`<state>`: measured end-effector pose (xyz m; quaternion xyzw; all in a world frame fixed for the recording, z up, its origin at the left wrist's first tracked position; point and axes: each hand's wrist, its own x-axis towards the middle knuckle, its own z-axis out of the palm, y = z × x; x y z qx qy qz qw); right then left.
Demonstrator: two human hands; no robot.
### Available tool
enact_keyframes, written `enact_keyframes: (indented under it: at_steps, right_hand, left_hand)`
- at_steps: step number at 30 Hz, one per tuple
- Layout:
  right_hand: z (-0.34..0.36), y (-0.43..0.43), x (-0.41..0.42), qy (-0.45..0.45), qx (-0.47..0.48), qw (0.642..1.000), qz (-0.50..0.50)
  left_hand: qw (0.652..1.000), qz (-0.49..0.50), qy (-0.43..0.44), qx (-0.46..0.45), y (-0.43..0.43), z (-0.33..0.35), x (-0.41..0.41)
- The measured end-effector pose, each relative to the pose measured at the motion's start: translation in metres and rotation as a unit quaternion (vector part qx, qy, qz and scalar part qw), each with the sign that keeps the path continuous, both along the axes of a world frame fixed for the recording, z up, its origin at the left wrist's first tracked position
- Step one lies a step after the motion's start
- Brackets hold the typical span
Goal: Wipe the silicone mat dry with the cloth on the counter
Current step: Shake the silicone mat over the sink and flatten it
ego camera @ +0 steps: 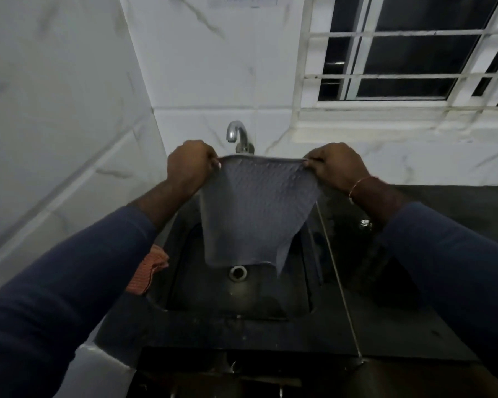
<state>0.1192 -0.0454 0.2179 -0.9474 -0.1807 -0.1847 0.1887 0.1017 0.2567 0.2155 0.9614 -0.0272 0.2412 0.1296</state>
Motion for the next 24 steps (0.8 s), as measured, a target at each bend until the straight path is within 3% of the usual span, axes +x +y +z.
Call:
enact_keyframes:
  at_steps: [2, 4, 9, 13, 17, 20, 22, 24]
  right_hand:
    - [0.003, 0.0, 0.001, 0.014, 0.032, 0.999, 0.003]
    - [0.006, -0.003, 0.003, 0.022, 0.064, 0.998, 0.0]
    - [-0.006, -0.014, -0.018, 0.074, 0.078, 0.994, 0.0]
    - [-0.016, -0.045, -0.039, 0.106, 0.195, 0.973, -0.056]
    - [-0.024, -0.108, -0.064, 0.108, 0.388, 0.903, -0.152]
    - [-0.053, -0.178, -0.086, 0.141, 0.528, 0.81, -0.212]
    - [-0.091, -0.227, -0.1, 0.188, 0.559, 0.76, -0.273]
    - [-0.135, -0.263, -0.113, 0.237, 0.529, 0.74, -0.342]
  left_hand:
    - [0.999, 0.003, 0.037, -0.021, -0.005, -0.002, 0.0]
    - [0.999, 0.008, 0.02, -0.046, -0.005, -0.001, 0.003]
    - [0.999, -0.015, 0.035, -0.034, -0.014, 0.004, 0.01]
    - [0.997, -0.078, 0.015, 0.019, -0.057, 0.021, 0.027]
    - [0.983, -0.182, -0.008, 0.012, -0.155, 0.042, 0.053]
    - [0.951, -0.306, -0.015, -0.043, -0.236, 0.028, 0.057]
    - [0.936, -0.329, 0.01, -0.124, -0.262, -0.008, 0.047]
    - [0.932, -0.281, 0.076, -0.216, -0.257, -0.073, 0.03]
